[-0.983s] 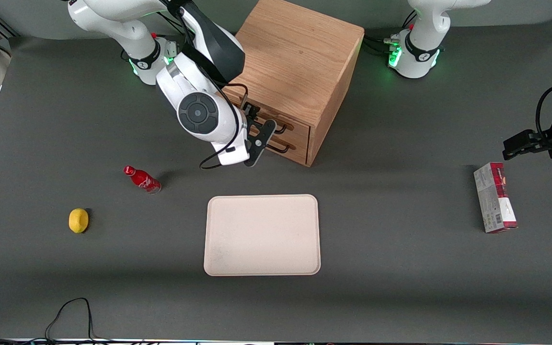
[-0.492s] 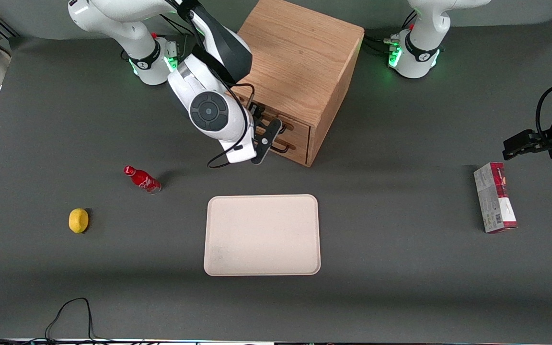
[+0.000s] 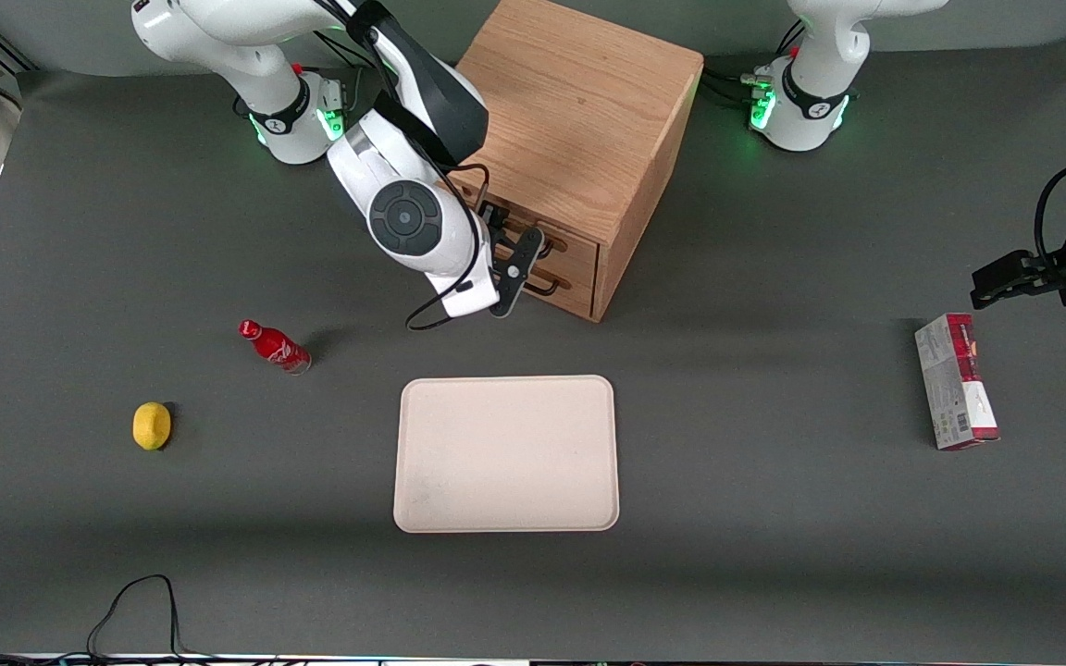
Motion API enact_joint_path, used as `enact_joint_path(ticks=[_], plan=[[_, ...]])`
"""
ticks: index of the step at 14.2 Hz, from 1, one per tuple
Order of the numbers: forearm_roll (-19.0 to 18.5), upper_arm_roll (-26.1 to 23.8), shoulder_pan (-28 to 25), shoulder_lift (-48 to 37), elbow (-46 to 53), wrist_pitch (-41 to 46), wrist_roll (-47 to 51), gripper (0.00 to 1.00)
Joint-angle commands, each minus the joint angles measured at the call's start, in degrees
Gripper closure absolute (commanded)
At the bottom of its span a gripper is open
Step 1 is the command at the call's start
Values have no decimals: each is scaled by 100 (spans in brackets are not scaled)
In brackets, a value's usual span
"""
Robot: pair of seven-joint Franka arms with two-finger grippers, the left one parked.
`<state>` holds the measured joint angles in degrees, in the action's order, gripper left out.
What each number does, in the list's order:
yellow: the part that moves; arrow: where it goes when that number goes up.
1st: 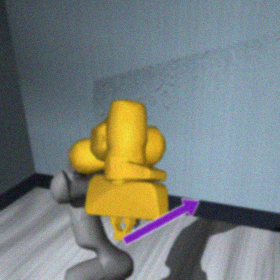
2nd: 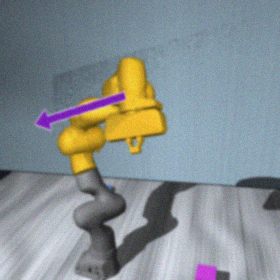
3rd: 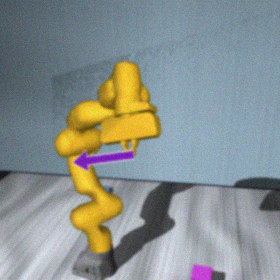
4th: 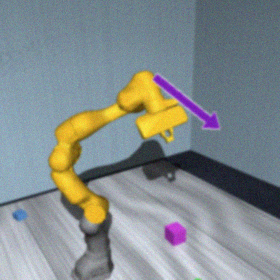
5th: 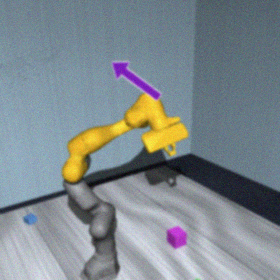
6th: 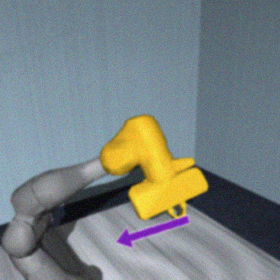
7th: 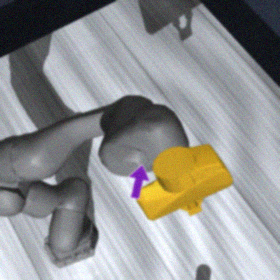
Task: Open upper drawer
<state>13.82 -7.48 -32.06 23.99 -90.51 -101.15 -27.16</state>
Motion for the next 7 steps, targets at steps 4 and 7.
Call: enact_joint_path(ticks=[4, 7], plan=[[16, 132, -2, -184, -151, -98, -229, 0], [7, 141, -2, -123, -152, -238, -229, 0]])
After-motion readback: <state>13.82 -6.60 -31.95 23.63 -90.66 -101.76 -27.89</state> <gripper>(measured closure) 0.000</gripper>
